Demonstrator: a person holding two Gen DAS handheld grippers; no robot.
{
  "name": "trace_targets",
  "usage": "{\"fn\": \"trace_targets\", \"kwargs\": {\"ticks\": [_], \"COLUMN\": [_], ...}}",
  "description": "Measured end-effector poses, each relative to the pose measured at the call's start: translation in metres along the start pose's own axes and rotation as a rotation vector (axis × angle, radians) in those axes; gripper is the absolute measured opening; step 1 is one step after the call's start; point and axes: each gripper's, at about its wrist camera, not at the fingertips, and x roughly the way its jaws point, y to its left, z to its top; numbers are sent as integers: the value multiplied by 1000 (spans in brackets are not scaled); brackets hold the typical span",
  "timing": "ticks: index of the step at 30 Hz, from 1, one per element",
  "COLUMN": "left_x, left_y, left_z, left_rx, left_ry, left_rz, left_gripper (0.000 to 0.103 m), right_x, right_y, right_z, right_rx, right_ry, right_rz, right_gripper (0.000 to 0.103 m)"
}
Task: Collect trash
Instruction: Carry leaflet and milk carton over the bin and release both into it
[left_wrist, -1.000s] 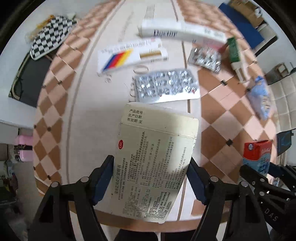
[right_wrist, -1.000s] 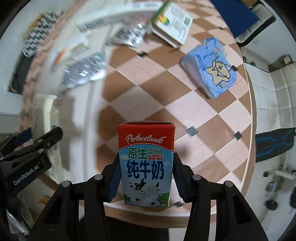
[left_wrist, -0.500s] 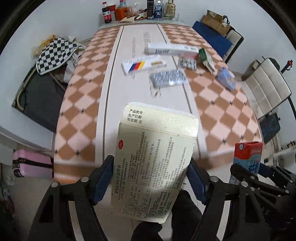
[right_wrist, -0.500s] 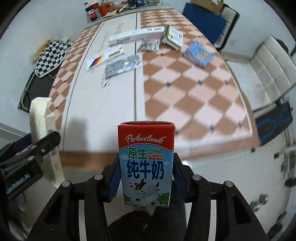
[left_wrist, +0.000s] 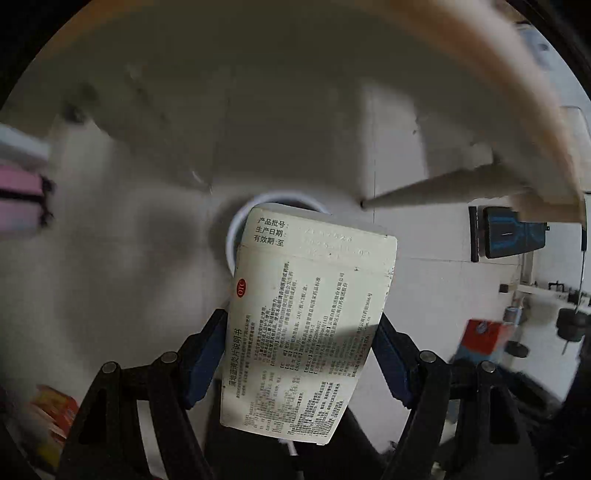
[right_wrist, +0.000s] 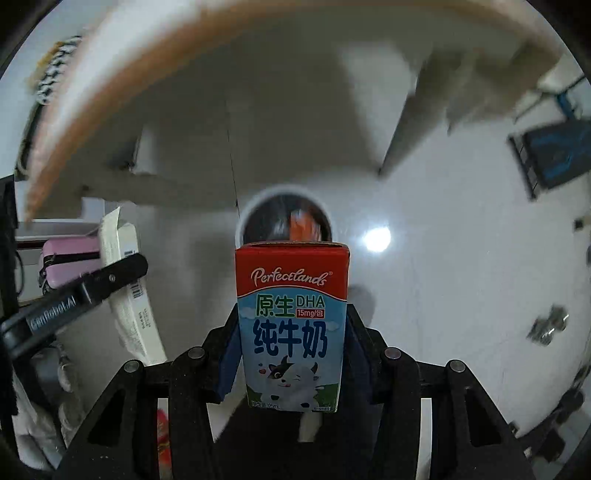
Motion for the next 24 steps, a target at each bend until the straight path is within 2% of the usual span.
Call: {"fn": "trace_targets", "kwargs": {"ticks": [3, 7, 11, 12, 13, 14, 16, 19, 24], "left_x": [61, 128, 179, 184, 190, 192, 194, 188, 175], "left_y": [12, 24, 35, 39, 42, 45, 53, 59, 63], "left_z": [18, 42, 58, 59, 61, 59, 57, 49, 36], "left_rx": [-31, -49, -52, -47, -40, -35, -32, -17, 7], "left_ry": [51, 126, 168, 167, 163, 160, 142, 100, -9], "left_rz": [-24, -67, -76, -76, -62, -52, -24, 49, 188], "left_gripper": [74, 75, 76, 77, 83, 91, 94, 95, 95], "right_x": [66, 142, 213, 228, 243, 257, 278, 291, 290], "right_y": [-17, -29, -37, -37, -39, -42, -46, -47, -36], "right_z": [7, 23, 42, 47, 53, 56, 62, 66, 66], "right_rx": [36, 55, 57, 53, 55, 66, 77, 76, 8], "right_ry": [48, 68, 93, 106, 113, 112, 106, 104, 99], "right_rz": [33, 39, 55, 60, 73, 82, 91, 89, 6], "right_gripper": [53, 53, 55, 79, 94, 103, 103, 103, 103]}}
